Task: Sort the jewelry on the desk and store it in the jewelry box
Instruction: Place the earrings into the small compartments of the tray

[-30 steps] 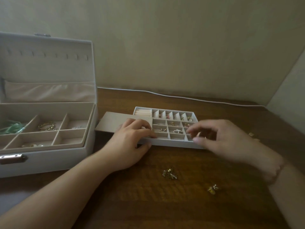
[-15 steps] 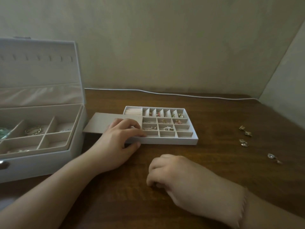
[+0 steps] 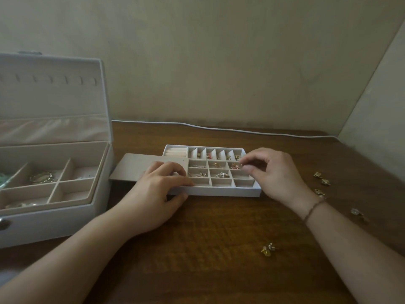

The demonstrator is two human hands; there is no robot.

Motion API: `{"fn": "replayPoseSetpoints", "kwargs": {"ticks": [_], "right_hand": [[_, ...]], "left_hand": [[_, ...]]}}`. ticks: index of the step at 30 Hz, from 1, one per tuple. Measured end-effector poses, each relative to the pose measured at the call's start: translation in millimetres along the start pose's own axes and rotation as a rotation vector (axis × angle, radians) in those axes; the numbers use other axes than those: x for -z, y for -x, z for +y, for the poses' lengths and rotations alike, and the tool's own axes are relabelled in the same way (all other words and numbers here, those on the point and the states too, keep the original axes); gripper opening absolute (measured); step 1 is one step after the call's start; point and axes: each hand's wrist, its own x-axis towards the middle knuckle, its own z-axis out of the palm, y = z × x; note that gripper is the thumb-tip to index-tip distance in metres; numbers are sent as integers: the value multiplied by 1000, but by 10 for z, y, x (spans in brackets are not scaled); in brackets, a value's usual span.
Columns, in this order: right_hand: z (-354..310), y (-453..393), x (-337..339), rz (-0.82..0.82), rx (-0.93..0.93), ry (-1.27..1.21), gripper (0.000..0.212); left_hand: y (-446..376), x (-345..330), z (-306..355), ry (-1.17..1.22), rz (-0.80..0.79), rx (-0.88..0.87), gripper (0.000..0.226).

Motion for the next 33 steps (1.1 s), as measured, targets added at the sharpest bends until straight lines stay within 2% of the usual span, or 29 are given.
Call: {"fn": "replayPoseSetpoints", "kwargs": {"ticks": [9, 14, 18, 20, 22, 24, 26, 29, 33], "right_hand": [[150, -50, -113, -53, -22, 35, 18], [177, -22, -75, -92, 19, 58, 19], [100, 45, 97, -63, 116, 111, 17], [-7, 137, 262, -172, 139, 184, 15], [-121, 261, 428, -440, 99, 285, 14], [-227, 388, 536, -739, 12, 346, 26], [-349, 485, 567, -948, -57, 374, 41], [-486, 565, 522, -1017, -4, 438, 46], [-544, 633, 397, -986, 140, 403, 19]], "left_hand": [[1, 2, 0, -15, -7, -7, 30], [-2, 1, 4, -12, -6, -1, 31], [2, 3, -2, -12, -1, -18, 30], [2, 3, -3, -13, -5, -13, 31], [-2, 4, -2, -14, -10, -11, 31], [-3, 6, 2, -13, -14, -12, 31], [-3, 10, 5, -6, -16, -9, 31], [-5, 15, 11, -5, -24, -2, 31], [0, 10, 13, -4, -16, 4, 31]]}}
